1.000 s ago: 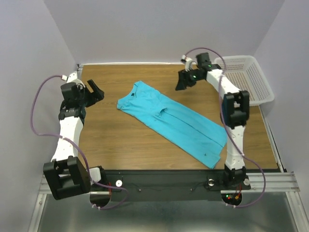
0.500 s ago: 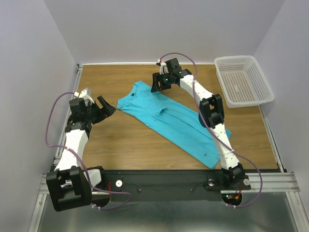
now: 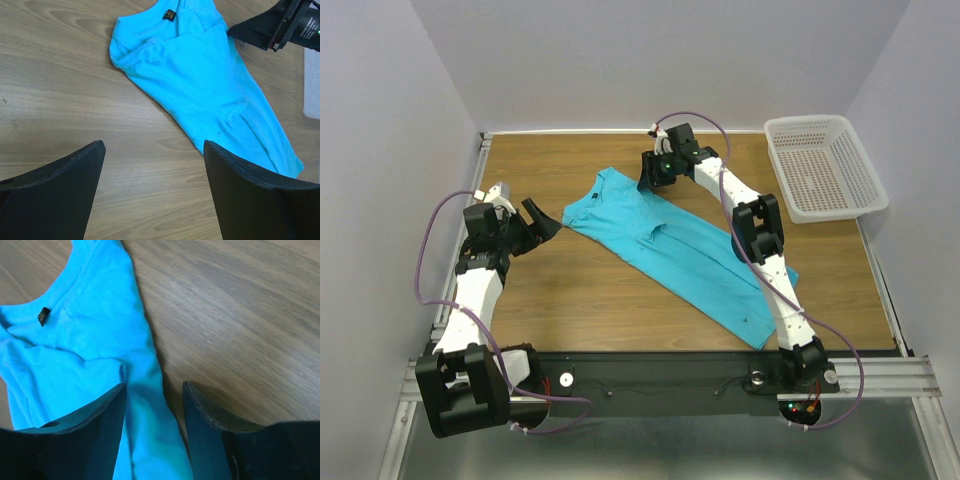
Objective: Fold and stack the t-shirts
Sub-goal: Fold the tshirt
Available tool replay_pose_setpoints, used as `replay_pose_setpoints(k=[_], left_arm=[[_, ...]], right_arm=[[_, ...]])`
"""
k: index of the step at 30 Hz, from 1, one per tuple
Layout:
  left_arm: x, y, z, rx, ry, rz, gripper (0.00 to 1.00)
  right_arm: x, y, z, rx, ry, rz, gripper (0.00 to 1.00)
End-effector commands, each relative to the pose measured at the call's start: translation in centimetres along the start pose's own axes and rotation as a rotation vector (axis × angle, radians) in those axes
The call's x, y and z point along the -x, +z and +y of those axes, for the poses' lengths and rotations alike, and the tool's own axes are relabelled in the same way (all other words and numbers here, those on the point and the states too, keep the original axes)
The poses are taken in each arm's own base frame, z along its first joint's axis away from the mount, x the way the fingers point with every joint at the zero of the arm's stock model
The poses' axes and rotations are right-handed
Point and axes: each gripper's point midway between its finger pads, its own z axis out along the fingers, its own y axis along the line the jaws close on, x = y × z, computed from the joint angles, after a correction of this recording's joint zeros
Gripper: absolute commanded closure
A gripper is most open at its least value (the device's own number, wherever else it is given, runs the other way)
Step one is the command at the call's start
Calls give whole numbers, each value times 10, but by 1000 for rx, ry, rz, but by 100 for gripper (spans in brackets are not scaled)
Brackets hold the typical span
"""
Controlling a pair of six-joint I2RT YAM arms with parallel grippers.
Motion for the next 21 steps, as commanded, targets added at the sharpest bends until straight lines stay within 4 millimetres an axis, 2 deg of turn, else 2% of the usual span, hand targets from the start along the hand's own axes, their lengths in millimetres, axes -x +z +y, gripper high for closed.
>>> replay_pose_setpoints(k=[1, 10, 13, 19, 21], left_arm=[[4, -2, -8, -39, 14, -25, 9], [3, -3, -10, -46, 10, -27, 9], [5, -4, -10, -47, 9, -28, 9], [5, -4, -11, -50, 8, -28, 9], [3, -3, -10, -50, 4, -24, 9]], right_arm=[[-18, 17, 20, 74, 3, 38, 46], [-30, 28, 20, 92, 56, 64, 52], [-30, 30, 14, 61, 55, 59, 60], [-23, 30, 6, 16, 45, 34, 87], [-16, 28, 7, 9, 41, 16, 92]])
